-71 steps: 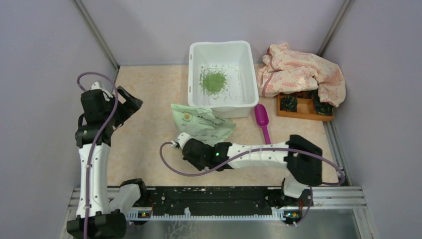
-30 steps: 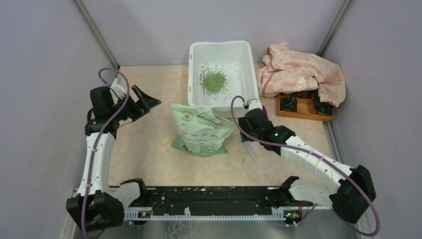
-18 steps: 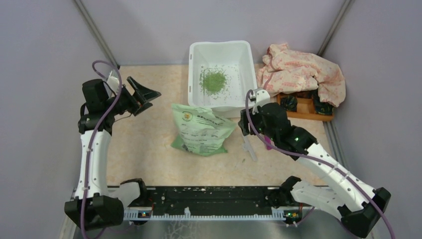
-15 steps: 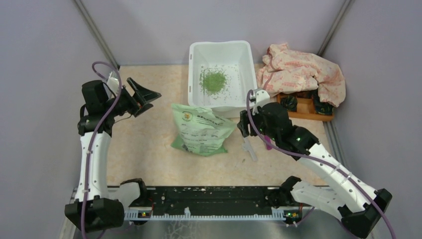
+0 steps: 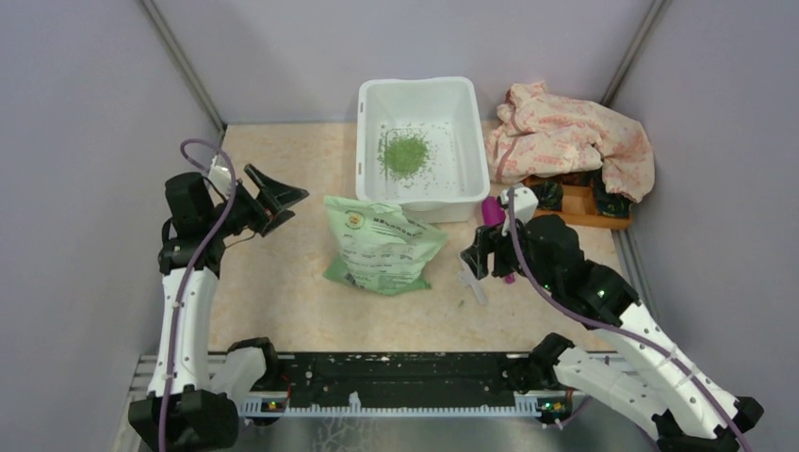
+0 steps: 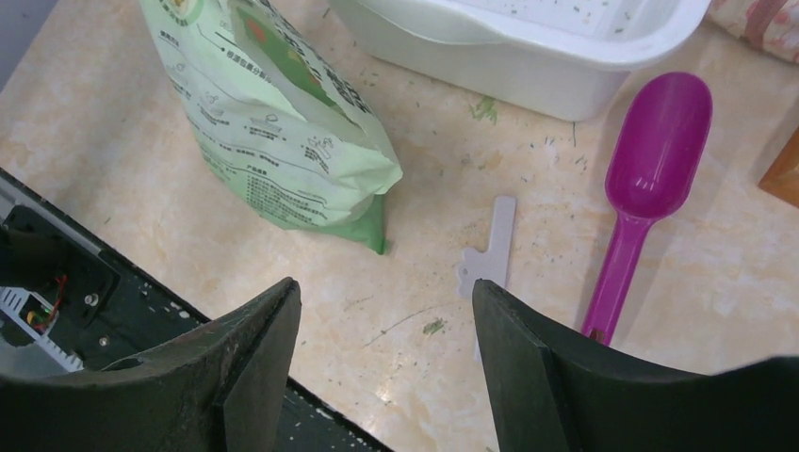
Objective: Fill the litter box with clean litter
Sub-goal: Place the clamp at the center of the board, then close the cat litter bag at the center of the board.
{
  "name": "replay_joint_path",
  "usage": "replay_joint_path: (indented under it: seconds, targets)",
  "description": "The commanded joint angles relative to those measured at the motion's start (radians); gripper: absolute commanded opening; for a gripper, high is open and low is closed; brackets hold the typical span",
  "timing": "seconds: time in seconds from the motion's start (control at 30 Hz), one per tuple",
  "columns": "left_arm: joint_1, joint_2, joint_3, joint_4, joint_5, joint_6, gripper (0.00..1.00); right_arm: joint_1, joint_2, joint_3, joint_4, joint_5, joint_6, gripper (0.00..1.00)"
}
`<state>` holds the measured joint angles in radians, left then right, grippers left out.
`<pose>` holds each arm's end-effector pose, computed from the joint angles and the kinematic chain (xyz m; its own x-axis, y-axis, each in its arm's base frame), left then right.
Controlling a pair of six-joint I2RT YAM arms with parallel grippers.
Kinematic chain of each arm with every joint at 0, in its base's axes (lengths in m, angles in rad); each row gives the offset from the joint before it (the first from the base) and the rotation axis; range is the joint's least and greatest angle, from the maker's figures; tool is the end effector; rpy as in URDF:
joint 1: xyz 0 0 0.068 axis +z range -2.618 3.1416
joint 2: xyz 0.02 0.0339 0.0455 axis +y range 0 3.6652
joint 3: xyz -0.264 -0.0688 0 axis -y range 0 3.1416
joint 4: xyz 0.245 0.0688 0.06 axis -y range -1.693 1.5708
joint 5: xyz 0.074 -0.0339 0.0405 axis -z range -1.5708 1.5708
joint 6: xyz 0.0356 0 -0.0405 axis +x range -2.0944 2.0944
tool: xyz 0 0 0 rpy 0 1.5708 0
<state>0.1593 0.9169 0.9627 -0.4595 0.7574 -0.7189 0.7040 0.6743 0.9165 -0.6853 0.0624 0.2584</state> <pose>0.1943 0.0064 0.3540 -0.6318 -0.5862 -0.5072 0.1193 0.5730 -0.8108 0.1052 0.0865 0.3484 -0.4701 -0.0646 -0.8803 -0.4995 0.8417 0.2050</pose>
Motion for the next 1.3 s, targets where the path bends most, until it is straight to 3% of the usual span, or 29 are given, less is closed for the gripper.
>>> replay_joint_path:
  seconds: [0.0, 0.3, 0.47, 0.7, 0.83, 0.97, 1.27]
  targets:
    - [-0.01, 0.055, -0.028, 0.094, -0.014, -0.022, 0.99, -0.008, 0.073, 0.05, -0.031, 0.015, 0.107, 0.67]
    - [-0.034, 0.098, -0.035, 0.079, -0.037, 0.023, 0.99, -0.008, 0.224, 0.168, 0.018, -0.056, 0.186, 0.67]
    - [-0.078, 0.116, 0.001, 0.084, -0.104, 0.061, 0.99, -0.008, 0.185, 0.105, 0.097, -0.124, 0.205, 0.67]
    - [-0.193, 0.185, 0.115, 0.005, -0.128, 0.089, 0.99, -0.007, 0.113, 0.055, 0.041, -0.219, 0.158, 0.67]
    - [-0.287, 0.17, 0.067, 0.034, -0.192, 0.066, 0.99, -0.007, 0.09, 0.027, 0.032, -0.275, 0.155, 0.67]
    - [-0.352, 0.15, 0.028, 0.06, -0.181, 0.066, 0.99, 0.012, 0.046, -0.023, 0.071, -0.224, 0.154, 0.66]
    - [-0.36, 0.082, 0.182, -0.124, -0.261, 0.239, 0.99, 0.012, -0.069, -0.07, 0.152, -0.23, 0.003, 0.66]
